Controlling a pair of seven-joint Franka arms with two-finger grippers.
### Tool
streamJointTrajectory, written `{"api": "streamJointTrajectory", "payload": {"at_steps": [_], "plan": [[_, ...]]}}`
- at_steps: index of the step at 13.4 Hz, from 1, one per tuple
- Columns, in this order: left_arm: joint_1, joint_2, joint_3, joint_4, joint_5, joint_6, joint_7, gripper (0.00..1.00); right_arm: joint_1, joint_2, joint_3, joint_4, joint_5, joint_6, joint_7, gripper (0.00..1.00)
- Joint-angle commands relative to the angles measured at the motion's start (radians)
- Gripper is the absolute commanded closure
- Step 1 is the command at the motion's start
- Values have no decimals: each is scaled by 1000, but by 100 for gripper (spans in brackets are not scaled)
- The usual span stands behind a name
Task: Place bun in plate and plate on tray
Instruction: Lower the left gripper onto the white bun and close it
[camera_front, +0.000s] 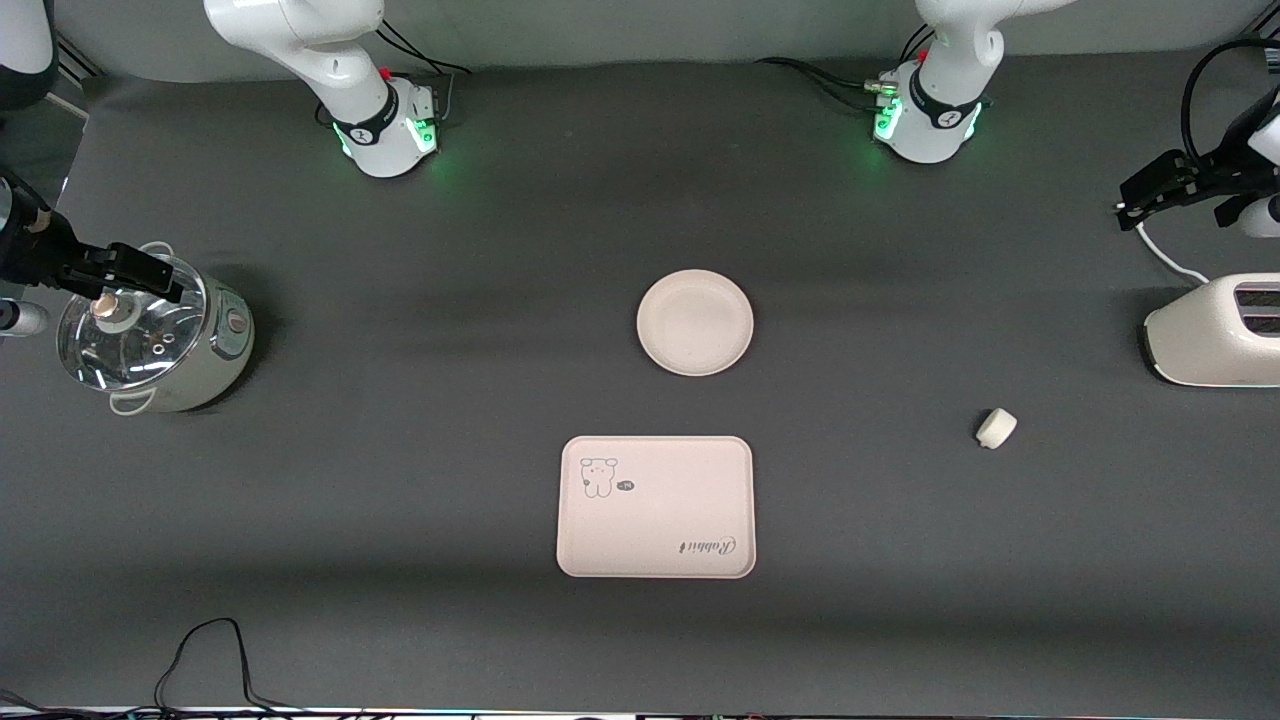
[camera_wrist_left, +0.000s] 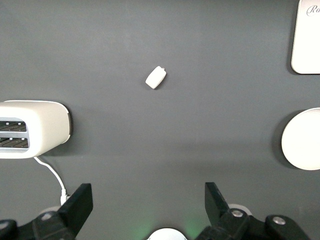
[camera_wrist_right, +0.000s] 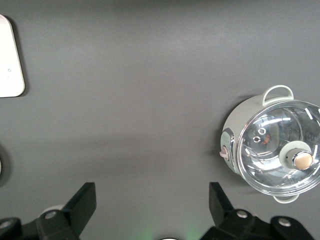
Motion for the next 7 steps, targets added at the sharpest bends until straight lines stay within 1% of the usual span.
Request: {"api": "streamJointTrajectory", "payload": {"at_steps": [1,2,3,4,5,7], "plan": [[28,7,-11,11,13,-4,7,0,6,-24,-11,-18,21,9,-9,0],[47,25,-11,5,13,11,11,0,6,-25,-11,-19,21,9,-8,0],[58,79,-12,1,8,31,29,0,6,-25,-11,-19,23,8,-8,0],[63,133,-12,-16,1,42,93,1,6,-25,-11,-19,23,8,-9,0],[101,165,-12,-62,-21,121,121,1,6,-25,-11,-18,23,8,-9,0],[115,249,-12,-145,-24,345,132,0,6,-25,-11,-18,23,8,-9,0]]}}
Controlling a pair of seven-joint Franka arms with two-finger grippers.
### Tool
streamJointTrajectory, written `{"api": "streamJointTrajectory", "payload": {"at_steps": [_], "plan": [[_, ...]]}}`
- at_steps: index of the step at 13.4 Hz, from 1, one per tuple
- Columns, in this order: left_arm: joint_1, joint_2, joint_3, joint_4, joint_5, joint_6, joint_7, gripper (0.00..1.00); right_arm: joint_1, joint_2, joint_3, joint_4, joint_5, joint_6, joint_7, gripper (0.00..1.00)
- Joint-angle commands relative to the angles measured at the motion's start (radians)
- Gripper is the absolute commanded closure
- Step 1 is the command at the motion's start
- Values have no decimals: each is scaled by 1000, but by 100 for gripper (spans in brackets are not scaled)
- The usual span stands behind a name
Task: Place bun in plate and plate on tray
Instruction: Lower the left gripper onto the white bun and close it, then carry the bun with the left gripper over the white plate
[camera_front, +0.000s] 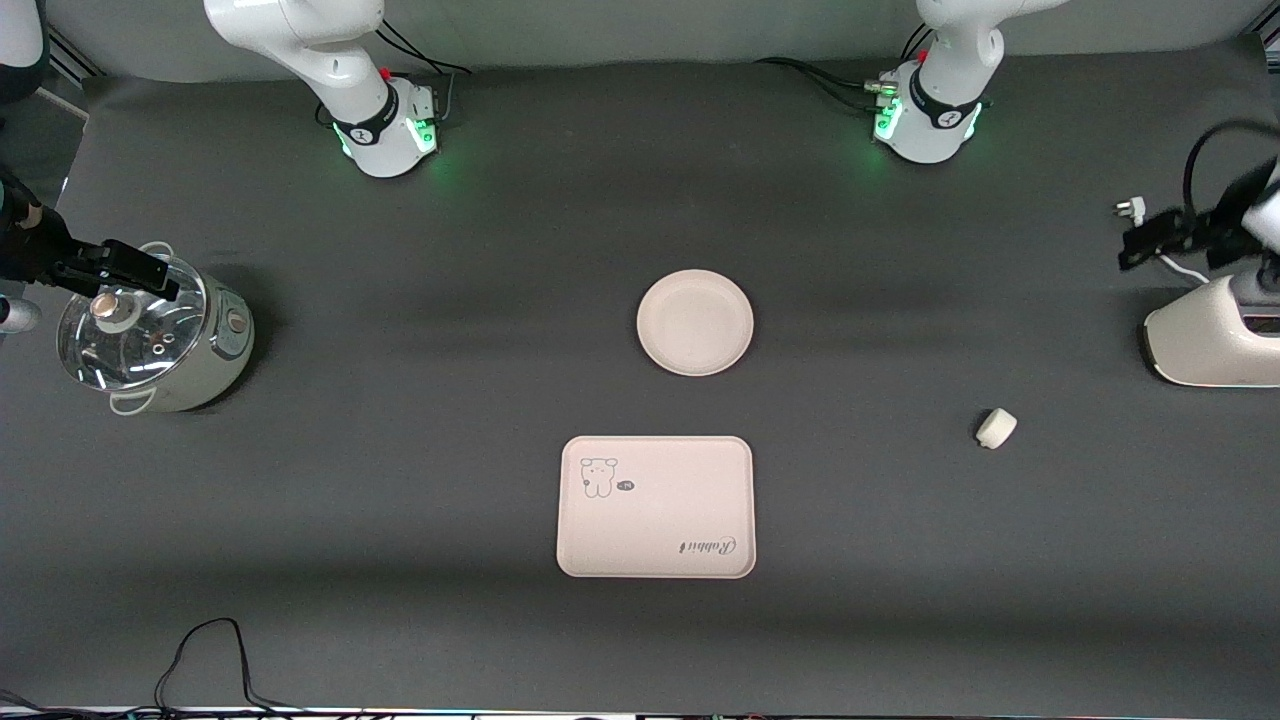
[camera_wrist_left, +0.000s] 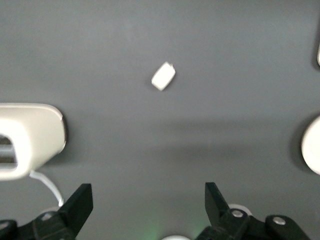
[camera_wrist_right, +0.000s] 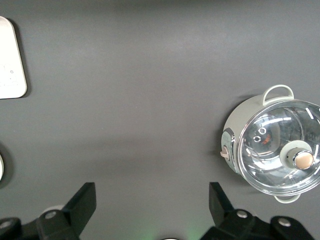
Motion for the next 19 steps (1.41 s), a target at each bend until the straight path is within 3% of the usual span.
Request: {"api": "streamJointTrajectory", "payload": {"at_steps": [1,3,5,8,14,15,16,18,19], "plan": [[27,142,-13,-63,-1,233,31,0,6,-23,-10,-19,19,6,-9,0],[21,267,-11,-100,14,455,16,1,6,-23,-8,-19,19,6,-8,0],[23,350,-13,-207,13,719,20,2,6,-23,-10,-22,19,6,-8,0],[6,452,-14,-278,-3,919,16,2,7,-24,-8,-24,17,6,-8,0],[-30,466,-16,-307,-16,953,-56,6,6,-23,-8,-24,17,6,-6,0],[-30,466,-16,-313,-16,951,-55,19,7,-23,-8,-24,19,6,-6,0],[-30,463,-16,-319,-16,951,-50,41,7,-23,-8,-24,17,6,-6,0],[-30,457,-16,-321,-16,938,-41,100,7,-23,-8,-25,17,6,-6,0],[-30,451,-17,-319,-15,921,-53,100,7,-23,-8,-27,17,6,-6,0]]}}
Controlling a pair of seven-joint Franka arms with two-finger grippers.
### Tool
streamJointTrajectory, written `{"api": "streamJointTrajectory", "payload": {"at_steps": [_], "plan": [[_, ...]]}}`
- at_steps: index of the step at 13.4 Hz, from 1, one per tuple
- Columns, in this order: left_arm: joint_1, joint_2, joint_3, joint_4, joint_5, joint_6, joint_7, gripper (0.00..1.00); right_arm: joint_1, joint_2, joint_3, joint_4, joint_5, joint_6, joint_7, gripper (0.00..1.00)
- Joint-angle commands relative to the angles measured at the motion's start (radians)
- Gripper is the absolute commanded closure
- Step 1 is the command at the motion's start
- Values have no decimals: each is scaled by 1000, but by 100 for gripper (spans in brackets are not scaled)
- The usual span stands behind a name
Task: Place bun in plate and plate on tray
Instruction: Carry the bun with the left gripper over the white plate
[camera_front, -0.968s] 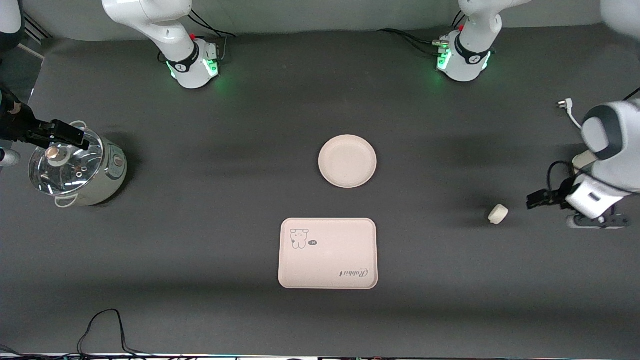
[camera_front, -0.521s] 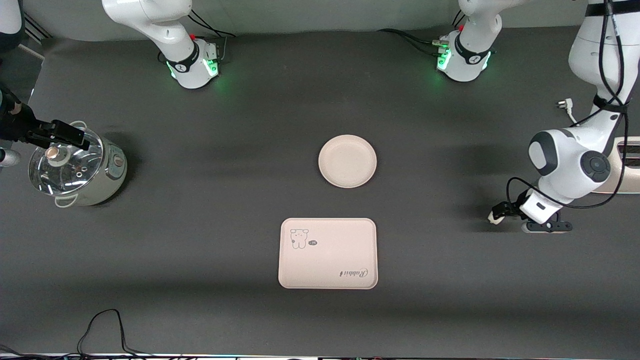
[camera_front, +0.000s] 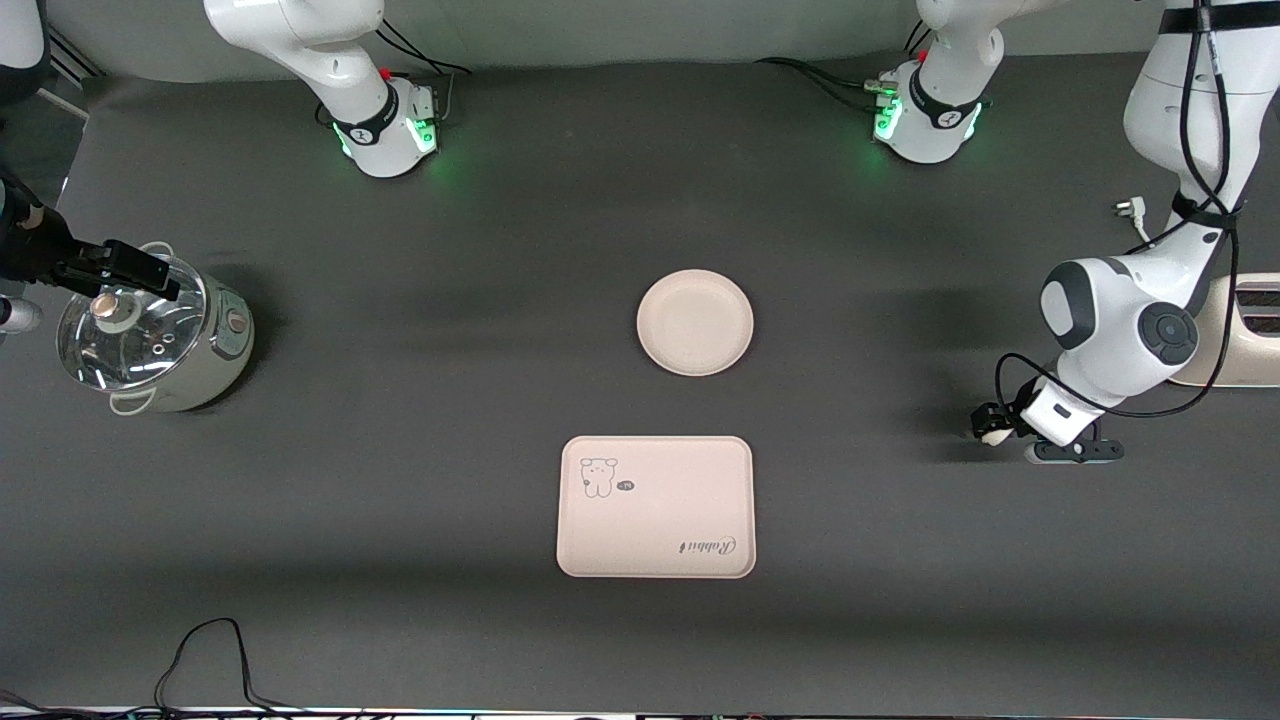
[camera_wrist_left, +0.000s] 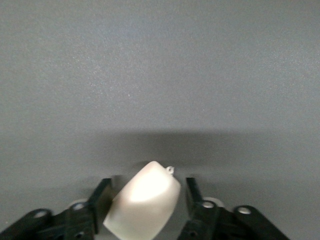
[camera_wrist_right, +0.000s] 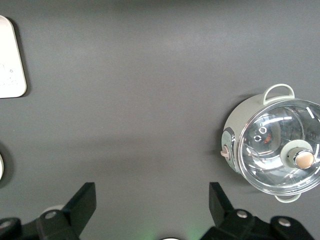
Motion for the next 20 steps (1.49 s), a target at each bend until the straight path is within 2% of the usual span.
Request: {"api": "streamJointTrajectory", "payload": {"at_steps": [1,3,4,5,6,8,10,11,12,14,16,19,20], "plan": [[-11,-54,4,-29,-12,-44,-8,100,7,-22,-6,-21,18,6,-6,0],[-13,-129,-8,-22,-14,-154,-25,100,7,-22,-8,-21,16,6,-6,0],[-20,-186,-41,1,-32,-273,-97,100,7,-22,-8,-23,16,6,-6,0],[-60,-224,-72,33,-69,-376,-190,100,7,-22,-8,-23,16,6,-6,0],[-125,-241,-94,61,-121,-418,-296,100,7,-22,-8,-23,16,6,-6,0],[-225,-243,-141,107,-243,-432,-504,100,7,-22,-8,-23,16,6,-8,0],[-238,-240,-273,118,-287,-411,-650,100,7,-22,-8,-23,18,6,-8,0],[-276,-228,-333,113,-269,-353,-777,100,6,-22,-8,-23,16,6,-8,0],[-345,-207,-342,104,-191,-296,-897,100,7,-22,-8,-23,18,6,-8,0],[-433,-147,-344,107,40,-277,-1126,100,7,-24,-8,-23,16,6,-8,0],[-473,-70,-350,110,204,-262,-1310,100,7,-24,-8,-23,16,8,-8,0],[-522,22,-347,110,221,-147,-1418,100,7,-22,-8,-24,16,6,-8,0],[-528,30,-347,109,238,-139,-1433,89,7,-24,-8,-24,16,6,-8,0]]}}
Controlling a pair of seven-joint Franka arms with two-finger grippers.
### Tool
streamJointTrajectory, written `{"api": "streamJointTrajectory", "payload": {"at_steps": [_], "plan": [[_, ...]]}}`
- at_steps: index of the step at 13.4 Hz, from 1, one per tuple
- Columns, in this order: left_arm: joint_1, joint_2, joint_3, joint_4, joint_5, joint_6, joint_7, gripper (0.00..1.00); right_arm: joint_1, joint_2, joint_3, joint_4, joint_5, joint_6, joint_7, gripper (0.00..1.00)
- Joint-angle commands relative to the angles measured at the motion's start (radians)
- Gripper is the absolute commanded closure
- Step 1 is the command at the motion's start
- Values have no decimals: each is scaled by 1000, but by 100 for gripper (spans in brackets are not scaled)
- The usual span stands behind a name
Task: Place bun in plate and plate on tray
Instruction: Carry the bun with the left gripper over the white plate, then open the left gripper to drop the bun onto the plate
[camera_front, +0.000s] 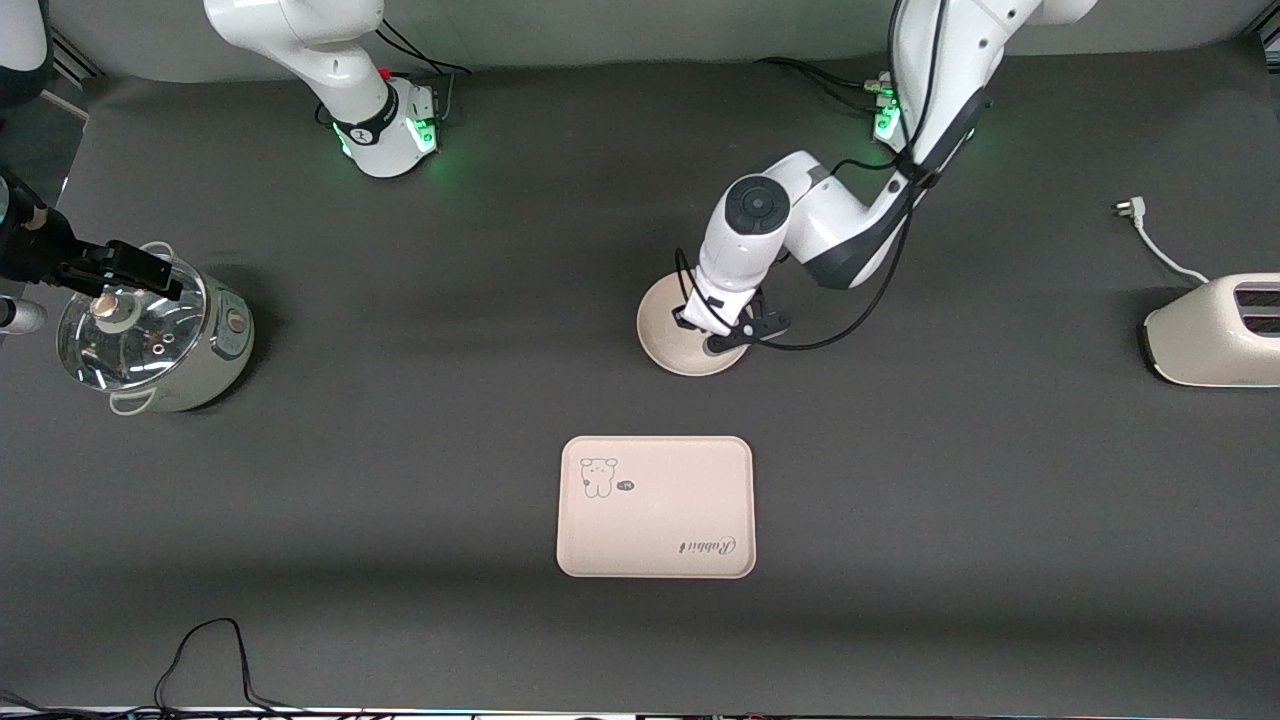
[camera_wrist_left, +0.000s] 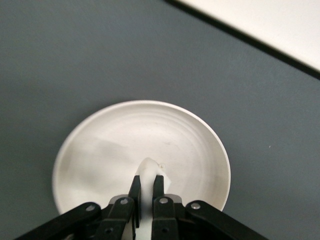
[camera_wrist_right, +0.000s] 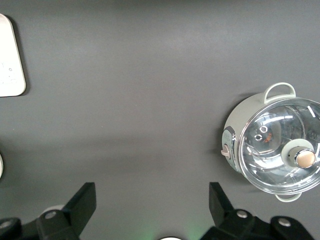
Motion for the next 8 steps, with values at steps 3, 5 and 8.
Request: {"api": "streamJointTrajectory", "payload": {"at_steps": [3,5,8], "plan": [[-24,23,14,15,67,21,-75,0,7,-23,-7,-20,16,6,-8,0],[-19,13,13,16,67,17,-73,0,7,-23,-7,-23,16,8,-8,0],[31,-75,11,23,72,-61,-30,0,7,-23,-7,-25,18,8,-5,0]]}}
